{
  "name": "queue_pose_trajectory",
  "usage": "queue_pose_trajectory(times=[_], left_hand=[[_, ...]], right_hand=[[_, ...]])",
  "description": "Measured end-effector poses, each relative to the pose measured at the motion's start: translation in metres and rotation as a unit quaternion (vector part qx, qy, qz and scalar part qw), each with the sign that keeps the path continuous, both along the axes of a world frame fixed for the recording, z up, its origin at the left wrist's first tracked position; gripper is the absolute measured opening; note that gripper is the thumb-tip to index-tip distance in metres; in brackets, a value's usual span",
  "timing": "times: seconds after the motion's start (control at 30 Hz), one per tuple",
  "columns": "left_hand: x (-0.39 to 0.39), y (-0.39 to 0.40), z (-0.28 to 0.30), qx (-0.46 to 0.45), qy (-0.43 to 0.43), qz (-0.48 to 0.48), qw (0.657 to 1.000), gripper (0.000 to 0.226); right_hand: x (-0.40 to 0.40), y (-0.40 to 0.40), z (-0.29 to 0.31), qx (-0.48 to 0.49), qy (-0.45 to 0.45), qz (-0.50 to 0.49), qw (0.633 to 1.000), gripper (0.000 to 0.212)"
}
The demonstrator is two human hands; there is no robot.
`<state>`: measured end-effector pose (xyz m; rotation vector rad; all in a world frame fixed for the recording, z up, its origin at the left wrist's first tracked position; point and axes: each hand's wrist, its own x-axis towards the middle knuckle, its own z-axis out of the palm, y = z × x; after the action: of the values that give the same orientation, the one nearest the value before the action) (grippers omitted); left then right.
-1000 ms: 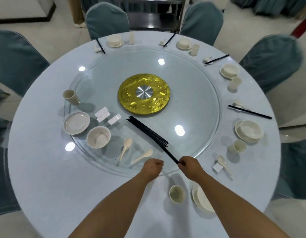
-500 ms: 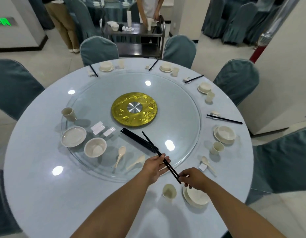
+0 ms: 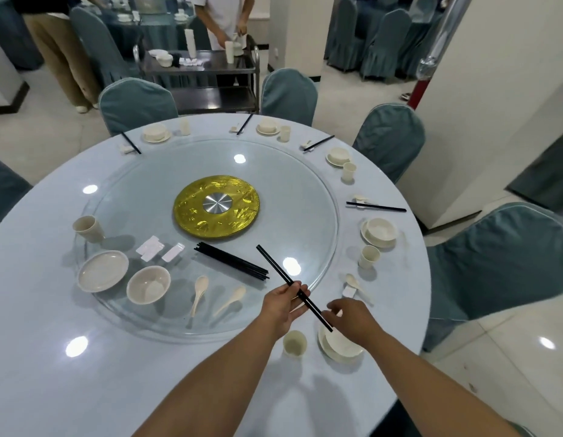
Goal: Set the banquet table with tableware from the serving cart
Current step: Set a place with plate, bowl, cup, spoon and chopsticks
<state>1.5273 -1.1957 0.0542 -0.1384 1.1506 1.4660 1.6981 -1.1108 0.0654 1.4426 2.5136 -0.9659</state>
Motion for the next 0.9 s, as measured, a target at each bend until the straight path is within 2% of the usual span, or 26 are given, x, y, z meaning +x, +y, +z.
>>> queue_pose_trajectory(times=[0.23, 0.53, 0.63, 0.67, 0.7, 0.73, 0.8, 0.87, 0.9], left_hand=[[0.027, 0.024, -0.001, -0.002, 0.003, -0.010, 1.000, 0.018], [0.045, 0.056, -0.014, -0.032, 0.030, -0.070, 0.997, 0.019], [0.047, 0.070, -0.023, -0.048, 0.079, -0.139, 0.986, 0.023], [0.046, 0.075, -0.025, -0.063, 0.123, -0.171, 0.976, 0.026], [0.042, 0.080, -0.028, -0.083, 0.195, -0.211, 0.954, 0.028], [0.036, 0.084, -0.031, -0.101, 0.286, -0.255, 0.918, 0.029], [0.019, 0.091, -0.037, -0.127, 0.444, -0.343, 0.818, 0.029], [0.001, 0.095, -0.047, -0.150, 0.538, -0.412, 0.720, 0.040], [-0.007, 0.098, -0.053, -0.153, 0.582, -0.452, 0.658, 0.044]], right_hand=[[-0.012, 0.000, 0.004, 0.068, -0.009, 0.033, 0.997, 0.029], [0.011, 0.027, -0.017, 0.036, -0.023, 0.002, 0.999, 0.026], [0.023, 0.039, -0.026, 0.028, -0.025, -0.014, 0.999, 0.026], [0.027, 0.045, -0.030, 0.029, -0.029, -0.022, 0.999, 0.025], [0.033, 0.050, -0.035, 0.031, -0.040, -0.028, 0.998, 0.024], [0.039, 0.054, -0.040, 0.036, -0.053, -0.031, 0.997, 0.023], [0.055, 0.066, -0.053, 0.036, -0.076, -0.047, 0.995, 0.023], [0.071, 0.075, -0.067, 0.037, -0.096, -0.057, 0.993, 0.024], [0.080, 0.080, -0.075, 0.036, -0.106, -0.060, 0.992, 0.025]])
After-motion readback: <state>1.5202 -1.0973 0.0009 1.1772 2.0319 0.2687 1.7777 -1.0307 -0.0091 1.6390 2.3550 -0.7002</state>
